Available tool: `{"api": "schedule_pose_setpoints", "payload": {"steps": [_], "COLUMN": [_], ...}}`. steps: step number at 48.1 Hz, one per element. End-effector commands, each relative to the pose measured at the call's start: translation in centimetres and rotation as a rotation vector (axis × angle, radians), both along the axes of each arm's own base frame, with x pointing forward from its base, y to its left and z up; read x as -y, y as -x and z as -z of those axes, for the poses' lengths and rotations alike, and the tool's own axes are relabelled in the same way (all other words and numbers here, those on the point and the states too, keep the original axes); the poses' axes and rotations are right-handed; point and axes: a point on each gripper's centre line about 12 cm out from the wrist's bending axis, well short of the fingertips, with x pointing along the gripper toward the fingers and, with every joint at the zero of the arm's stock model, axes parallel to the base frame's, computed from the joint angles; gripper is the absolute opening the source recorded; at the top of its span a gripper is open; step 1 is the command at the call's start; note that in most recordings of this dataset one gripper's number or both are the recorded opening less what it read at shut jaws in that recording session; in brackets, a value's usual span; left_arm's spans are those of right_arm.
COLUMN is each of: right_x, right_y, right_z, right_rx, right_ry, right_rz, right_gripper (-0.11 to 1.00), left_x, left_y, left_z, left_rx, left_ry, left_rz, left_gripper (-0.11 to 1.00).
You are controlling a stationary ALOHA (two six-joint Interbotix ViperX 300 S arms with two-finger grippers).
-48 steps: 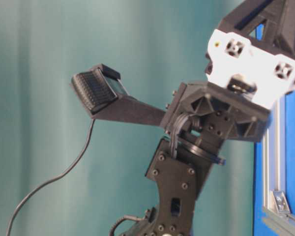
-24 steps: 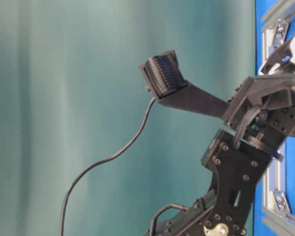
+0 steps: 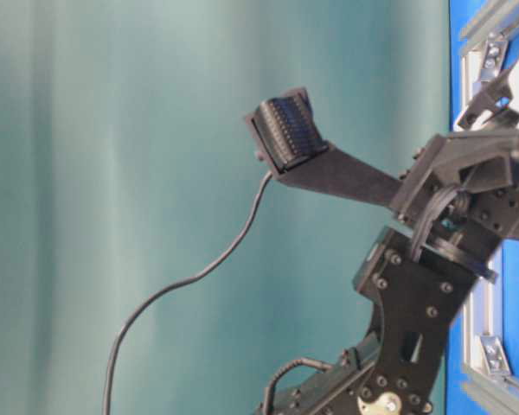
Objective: Insert the wire through the string loop located on the right side.
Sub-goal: 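Close the left gripper on the USB plug beyond the loop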
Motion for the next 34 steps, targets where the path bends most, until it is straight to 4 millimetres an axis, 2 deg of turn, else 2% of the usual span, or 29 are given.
{"api": "schedule_pose_setpoints", "payload": {"steps": [1, 10, 15, 22, 31, 34], "right_x": [-0.16, -0.15, -0.16, -0.15, -0.15, -0.15], "right_y": [-0.62, -0.62, -0.62, -0.62, -0.62, -0.62], "right_z": [-0.73, -0.73, -0.73, -0.73, -0.73, -0.73], "right_rx": [0.034, 0.033, 0.034, 0.033, 0.033, 0.033], "right_ry": [-0.003, -0.004, -0.003, -0.004, -0.004, -0.004], "right_rz": [-0.003, -0.002, -0.003, -0.002, -0.002, -0.002], "right_gripper": [-0.03, -0.03, -0.03, -0.03, -0.03, -0.03], "left_x": [0.14, 0.15, 0.25, 0.41, 0.41, 0.41], "left_y": [-0.62, -0.69, -0.83, -0.80, -0.82, -0.85], "left_z": [-2.05, -2.08, -2.20, -2.17, -2.22, -2.25], "left_rx": [0.056, 0.058, 0.063, 0.060, 0.065, 0.065], "left_ry": [0.006, 0.006, 0.007, 0.004, -0.003, -0.003], "left_rz": [0.001, 0.001, 0.003, 0.008, 0.010, 0.010], "left_gripper": [0.83, 0.82, 0.78, 0.59, 0.13, 0.07]}}
